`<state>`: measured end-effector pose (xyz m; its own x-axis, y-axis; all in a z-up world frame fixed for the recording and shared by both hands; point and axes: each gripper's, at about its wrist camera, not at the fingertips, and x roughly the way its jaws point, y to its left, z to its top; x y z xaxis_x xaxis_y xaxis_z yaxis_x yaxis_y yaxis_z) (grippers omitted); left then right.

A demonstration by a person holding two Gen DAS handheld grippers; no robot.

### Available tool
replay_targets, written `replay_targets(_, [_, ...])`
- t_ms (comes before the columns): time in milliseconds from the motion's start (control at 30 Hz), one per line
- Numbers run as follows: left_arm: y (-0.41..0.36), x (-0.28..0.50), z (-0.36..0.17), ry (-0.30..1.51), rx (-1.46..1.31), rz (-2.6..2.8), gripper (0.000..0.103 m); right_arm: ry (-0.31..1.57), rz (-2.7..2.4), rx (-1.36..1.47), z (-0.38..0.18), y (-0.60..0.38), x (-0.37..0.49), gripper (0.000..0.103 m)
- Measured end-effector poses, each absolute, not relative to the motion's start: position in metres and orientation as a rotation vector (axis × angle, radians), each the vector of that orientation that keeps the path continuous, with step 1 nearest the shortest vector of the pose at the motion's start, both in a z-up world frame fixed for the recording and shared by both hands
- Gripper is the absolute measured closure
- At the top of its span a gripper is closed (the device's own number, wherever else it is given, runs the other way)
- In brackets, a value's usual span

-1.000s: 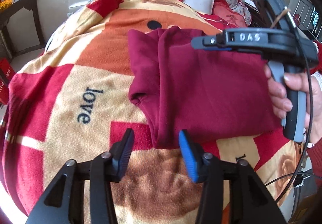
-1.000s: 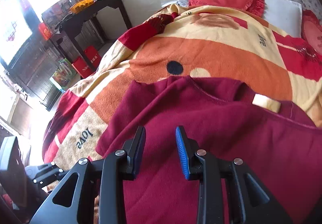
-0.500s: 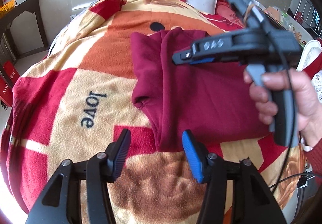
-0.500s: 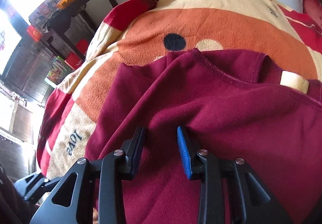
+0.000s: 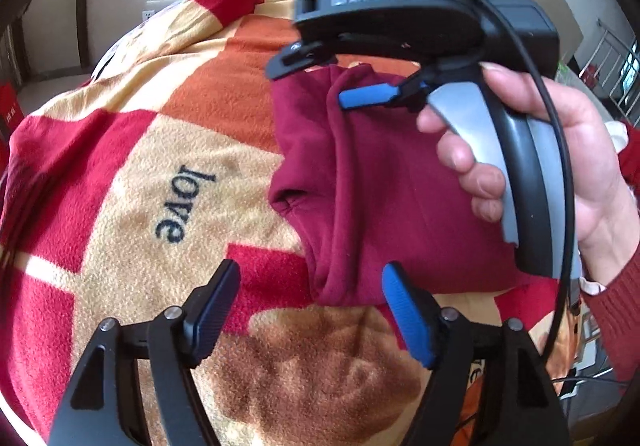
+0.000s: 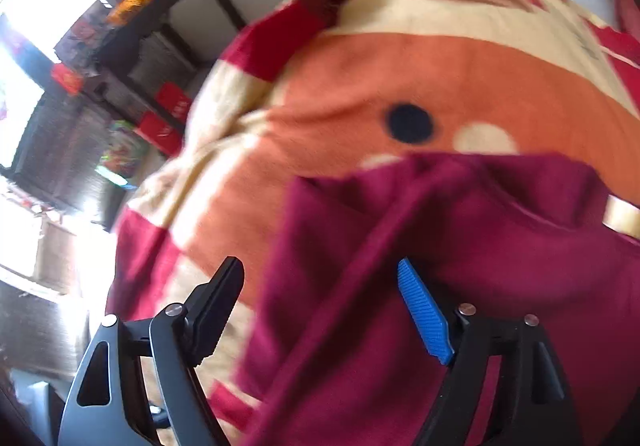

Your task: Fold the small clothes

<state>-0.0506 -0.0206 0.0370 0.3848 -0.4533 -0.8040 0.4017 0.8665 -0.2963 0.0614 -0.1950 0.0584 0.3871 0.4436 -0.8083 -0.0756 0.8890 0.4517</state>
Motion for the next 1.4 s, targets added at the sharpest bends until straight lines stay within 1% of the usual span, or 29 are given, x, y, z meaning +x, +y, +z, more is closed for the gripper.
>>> replay_targets(33, [-0.020, -0.049, 0.037, 1.044, -0.060, -0.543, 0.025, 1.160, 0.338, 0.361, 0.056, -0.188, 0.066, 0.040])
replay_targets(100, [-0.019, -0.047, 0.037, 1.045, -0.058, -0.536, 0.025, 1.217, 0.271, 0.262, 0.050, -0.177, 0.072, 0.044])
replay_targets(233, [-0.018, -0.047, 0.038, 1.036, -0.062, -0.540, 0.022, 1.176, 0.212, 0.240, 0.059, -0.179, 0.066, 0.044])
replay_targets(333, [-0.020, -0.046, 0.036, 1.041, -0.066, -0.534, 0.022, 1.195, 0.234, 0.210, 0.052, -0.176, 0.065, 0.044])
replay_targets(400, [-0.022, -0.044, 0.036, 1.040, -0.072, -0.527, 0.022, 1.190, 0.236, 0.199, 0.048, -0.173, 0.065, 0.041])
replay_targets(467, [-0.024, -0.043, 0.036, 1.039, -0.071, -0.521, 0.022, 1.179, 0.231, 0.167, 0.046, -0.169, 0.065, 0.041])
replay_targets(500, [-0.025, -0.043, 0.037, 1.036, -0.071, -0.516, 0.022, 1.171, 0.236, 0.147, 0.045, -0.168, 0.065, 0.045])
replay_targets(533, [-0.027, -0.042, 0.037, 1.030, -0.072, -0.509, 0.022, 1.153, 0.230, 0.117, 0.046, -0.167, 0.062, 0.066])
replay_targets(567, [-0.029, -0.040, 0.039, 1.020, -0.077, -0.505, 0.021, 1.137, 0.219, 0.091, 0.047, -0.169, 0.060, 0.078])
replay_targets(600, [-0.031, -0.039, 0.040, 1.008, -0.082, -0.502, 0.020, 1.117, 0.245, 0.126, 0.051, -0.177, 0.056, 0.097])
replay_targets(633, [-0.033, -0.038, 0.042, 0.994, -0.084, -0.501, 0.018, 1.110, 0.266, 0.182, 0.055, -0.186, 0.052, 0.103])
replay_targets(700, [-0.042, -0.035, 0.045, 0.955, -0.075, -0.506, 0.017, 1.088, 0.297, 0.307, 0.063, -0.211, 0.043, 0.103])
replay_targets(833, [-0.067, -0.025, 0.046, 0.903, -0.035, -0.527, 0.018, 1.036, 0.341, 0.416, 0.081, -0.247, 0.024, 0.103])
replay_targets(867, [-0.072, -0.023, 0.045, 0.912, -0.042, -0.538, 0.020, 1.030, 0.348, 0.436, 0.084, -0.254, 0.021, 0.103])
replay_targets(900, [-0.075, -0.021, 0.045, 0.921, -0.052, -0.546, 0.026, 1.026, 0.352, 0.453, 0.085, -0.262, 0.016, 0.103])
replay_targets(933, [-0.078, -0.019, 0.044, 0.934, -0.076, -0.558, 0.049, 1.024, 0.358, 0.471, 0.086, -0.267, 0.013, 0.103])
replay_targets(967, [-0.080, -0.020, 0.045, 0.940, -0.097, -0.573, 0.067, 1.024, 0.364, 0.487, 0.087, -0.272, 0.011, 0.103])
replay_targets(1000, [-0.083, -0.022, 0.047, 0.936, -0.114, -0.586, 0.070, 1.025, 0.367, 0.499, 0.087, -0.277, 0.007, 0.103])
replay_targets(1067, [-0.088, -0.029, 0.053, 0.900, -0.102, -0.605, 0.082, 1.028, 0.371, 0.506, 0.086, -0.280, 0.007, 0.103])
replay_targets(1100, [-0.090, -0.034, 0.056, 0.888, -0.087, -0.613, 0.082, 1.025, 0.365, 0.510, 0.086, -0.283, 0.006, 0.103])
replay_targets(1133, [-0.092, -0.038, 0.058, 0.878, -0.075, -0.612, 0.083, 1.018, 0.357, 0.525, 0.087, -0.286, 0.007, 0.099])
replay_targets(1167, [-0.095, -0.041, 0.060, 0.870, -0.063, -0.615, 0.083, 1.006, 0.343, 0.552, 0.088, -0.290, 0.005, 0.080])
replay_targets(1200, [-0.097, -0.044, 0.061, 0.869, -0.057, -0.619, 0.084, 0.994, 0.333, 0.583, 0.089, -0.296, 0.004, 0.069])
replay_targets(1233, [-0.098, -0.045, 0.061, 0.869, -0.053, -0.620, 0.084, 0.981, 0.326, 0.612, 0.089, -0.299, 0.006, 0.054])
replay_targets(1267, [-0.098, -0.045, 0.062, 0.870, -0.051, -0.620, 0.084, 0.970, 0.322, 0.633, 0.091, -0.300, 0.007, 0.049])
replay_targets(1333, [-0.100, -0.046, 0.062, 0.868, -0.044, -0.621, 0.084, 0.962, 0.317, 0.630, 0.095, -0.298, 0.013, 0.047])
replay_targets(1367, [-0.101, -0.048, 0.063, 0.867, -0.039, -0.621, 0.084, 0.968, 0.319, 0.604, 0.098, -0.293, 0.016, 0.043])
replay_targets(1400, [-0.101, -0.050, 0.064, 0.865, -0.033, -0.624, 0.084, 0.980, 0.325, 0.573, 0.100, -0.288, 0.020, 0.041])
